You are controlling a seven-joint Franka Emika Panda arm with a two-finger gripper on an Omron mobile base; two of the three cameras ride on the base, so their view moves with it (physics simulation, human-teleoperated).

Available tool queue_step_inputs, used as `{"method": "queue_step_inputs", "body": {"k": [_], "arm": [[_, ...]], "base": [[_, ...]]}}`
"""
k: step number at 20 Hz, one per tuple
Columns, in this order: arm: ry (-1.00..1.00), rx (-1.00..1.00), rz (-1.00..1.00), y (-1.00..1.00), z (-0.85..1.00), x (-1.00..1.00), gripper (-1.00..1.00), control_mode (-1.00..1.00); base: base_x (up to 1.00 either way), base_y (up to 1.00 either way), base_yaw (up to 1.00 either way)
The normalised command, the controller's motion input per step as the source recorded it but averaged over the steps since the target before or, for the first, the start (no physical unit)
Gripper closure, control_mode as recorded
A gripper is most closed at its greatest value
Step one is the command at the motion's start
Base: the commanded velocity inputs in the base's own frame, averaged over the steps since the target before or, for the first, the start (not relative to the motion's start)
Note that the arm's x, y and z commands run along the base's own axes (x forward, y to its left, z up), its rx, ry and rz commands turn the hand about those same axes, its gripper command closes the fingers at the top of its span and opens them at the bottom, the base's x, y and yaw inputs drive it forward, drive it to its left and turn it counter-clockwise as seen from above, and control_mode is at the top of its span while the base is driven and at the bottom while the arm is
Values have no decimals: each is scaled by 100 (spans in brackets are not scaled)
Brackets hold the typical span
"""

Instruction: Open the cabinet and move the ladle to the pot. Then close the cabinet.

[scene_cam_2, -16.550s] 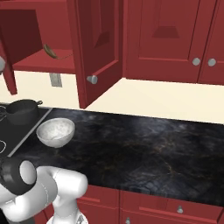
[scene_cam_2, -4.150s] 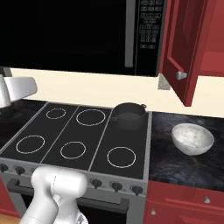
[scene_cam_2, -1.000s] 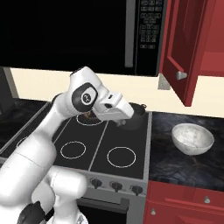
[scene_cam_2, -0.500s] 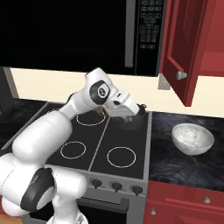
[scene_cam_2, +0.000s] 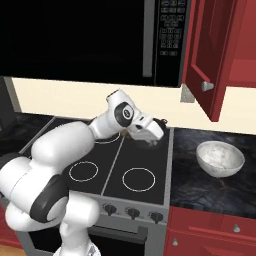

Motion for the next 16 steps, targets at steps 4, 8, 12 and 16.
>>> {"method": "queue_step_inputs", "body": {"k": [4, 8, 12, 16], "arm": [[-7, -2, -4, -26, -4, 20, 100, -100], [-3, 0, -4, -26, 0, 27, 100, -100], [-2, -1, -5, -13, -8, 32, 100, -100], [-5, -3, -7, 0, -21, 30, 100, -100]], "base": [[0, 0, 0], [0, 0, 0], [0, 0, 0], [0, 0, 0]]}}
